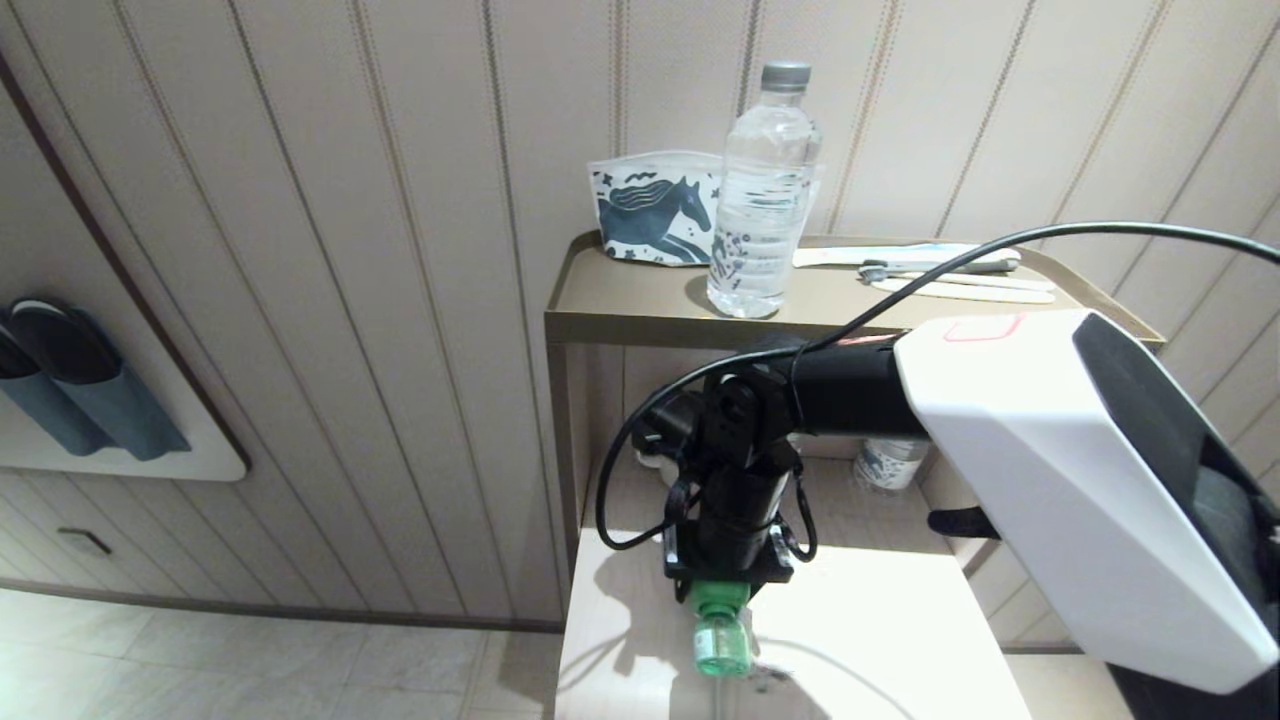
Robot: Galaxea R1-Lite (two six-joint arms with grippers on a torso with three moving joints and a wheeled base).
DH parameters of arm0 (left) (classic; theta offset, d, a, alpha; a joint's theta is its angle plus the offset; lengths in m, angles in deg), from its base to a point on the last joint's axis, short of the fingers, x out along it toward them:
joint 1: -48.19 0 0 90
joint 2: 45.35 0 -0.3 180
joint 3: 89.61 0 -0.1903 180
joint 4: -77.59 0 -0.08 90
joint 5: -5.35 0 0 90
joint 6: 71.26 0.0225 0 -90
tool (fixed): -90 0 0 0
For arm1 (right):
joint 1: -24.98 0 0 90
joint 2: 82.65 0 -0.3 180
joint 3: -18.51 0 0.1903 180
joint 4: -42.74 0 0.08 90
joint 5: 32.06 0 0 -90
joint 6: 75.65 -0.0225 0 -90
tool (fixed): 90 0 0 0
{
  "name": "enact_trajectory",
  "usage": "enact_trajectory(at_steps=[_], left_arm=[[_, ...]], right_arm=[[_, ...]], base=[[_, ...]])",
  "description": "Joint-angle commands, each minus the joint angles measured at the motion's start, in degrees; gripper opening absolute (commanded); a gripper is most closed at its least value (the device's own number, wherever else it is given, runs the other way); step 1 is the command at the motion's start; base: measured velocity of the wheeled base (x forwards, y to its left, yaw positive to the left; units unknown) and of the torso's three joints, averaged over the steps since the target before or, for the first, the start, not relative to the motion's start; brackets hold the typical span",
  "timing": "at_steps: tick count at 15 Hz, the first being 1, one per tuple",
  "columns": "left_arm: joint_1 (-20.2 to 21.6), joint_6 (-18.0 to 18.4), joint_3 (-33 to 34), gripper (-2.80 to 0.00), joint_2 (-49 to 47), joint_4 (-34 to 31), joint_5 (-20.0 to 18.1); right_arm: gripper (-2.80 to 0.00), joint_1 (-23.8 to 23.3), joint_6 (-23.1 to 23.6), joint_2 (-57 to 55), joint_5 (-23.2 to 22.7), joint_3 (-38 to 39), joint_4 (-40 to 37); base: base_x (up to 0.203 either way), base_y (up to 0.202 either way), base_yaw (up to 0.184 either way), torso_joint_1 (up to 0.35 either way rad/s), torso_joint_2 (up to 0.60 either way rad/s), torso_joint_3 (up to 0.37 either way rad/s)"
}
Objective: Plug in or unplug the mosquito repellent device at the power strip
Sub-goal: Insert the plug into the socket
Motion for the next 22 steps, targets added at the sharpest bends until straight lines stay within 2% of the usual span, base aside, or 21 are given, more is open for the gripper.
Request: enact_trajectory(at_steps=[1,13,22], left_arm=[[0.04,0.02,0.00,-2.80,-0.07,-0.01,-0.01],[-0.05,0.06,0.00,-2.80,-0.07,-0.01,-0.01],[0.04,0.02,0.00,-2.80,-0.07,-0.01,-0.01]], right_arm=[[-2.80,-0.97,-0.19,-0.29,-0.05,-0.02,0.46],[-2.80,-8.52,0.00,0.64,0.55,-0.10,2.11],[-2.80,-9.85,3.33,-1.44,0.57,-0.19,4.33]], base=[[0.000,0.000,0.000,0.000,0.00,0.000],[0.000,0.000,0.000,0.000,0.00,0.000],[0.000,0.000,0.000,0.000,0.00,0.000]])
